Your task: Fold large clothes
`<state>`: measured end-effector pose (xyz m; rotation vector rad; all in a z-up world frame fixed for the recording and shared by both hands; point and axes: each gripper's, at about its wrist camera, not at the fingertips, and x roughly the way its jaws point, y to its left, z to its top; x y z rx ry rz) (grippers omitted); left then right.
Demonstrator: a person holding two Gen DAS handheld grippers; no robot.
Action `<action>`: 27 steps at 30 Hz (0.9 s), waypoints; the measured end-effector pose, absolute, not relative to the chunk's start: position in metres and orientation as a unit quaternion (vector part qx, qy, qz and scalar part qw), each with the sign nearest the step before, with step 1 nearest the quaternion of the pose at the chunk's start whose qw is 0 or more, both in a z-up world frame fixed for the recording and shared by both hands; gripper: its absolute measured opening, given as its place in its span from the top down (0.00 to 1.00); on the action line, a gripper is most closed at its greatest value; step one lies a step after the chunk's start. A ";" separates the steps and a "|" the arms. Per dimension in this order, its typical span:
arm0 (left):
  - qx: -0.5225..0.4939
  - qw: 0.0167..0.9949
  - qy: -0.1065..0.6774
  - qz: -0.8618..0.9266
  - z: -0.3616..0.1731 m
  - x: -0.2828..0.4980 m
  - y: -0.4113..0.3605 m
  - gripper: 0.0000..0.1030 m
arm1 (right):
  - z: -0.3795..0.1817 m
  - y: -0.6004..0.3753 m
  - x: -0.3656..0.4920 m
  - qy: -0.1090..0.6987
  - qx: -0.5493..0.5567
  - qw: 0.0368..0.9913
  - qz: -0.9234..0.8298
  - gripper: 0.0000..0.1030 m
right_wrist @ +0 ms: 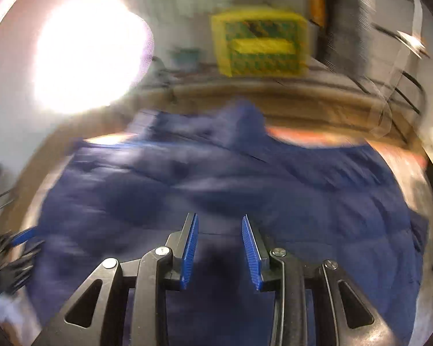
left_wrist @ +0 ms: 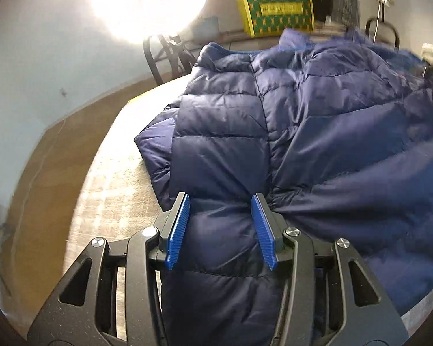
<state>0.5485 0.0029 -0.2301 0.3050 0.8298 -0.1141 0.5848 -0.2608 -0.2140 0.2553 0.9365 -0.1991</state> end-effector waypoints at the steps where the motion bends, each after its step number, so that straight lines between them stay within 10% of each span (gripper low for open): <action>1: 0.146 0.903 0.401 -0.057 -0.230 0.548 0.003 0.52 | -0.226 -0.273 0.584 0.459 0.137 0.871 -0.109 0.72; 15: 0.111 0.918 0.352 -0.148 -0.115 0.567 -0.106 0.54 | -0.169 -0.283 0.466 0.400 0.239 0.883 -0.059 0.52; 27: 0.139 0.895 0.410 -0.108 -0.193 0.683 -0.210 0.54 | -0.180 -0.299 0.326 0.401 0.261 0.864 -0.156 0.41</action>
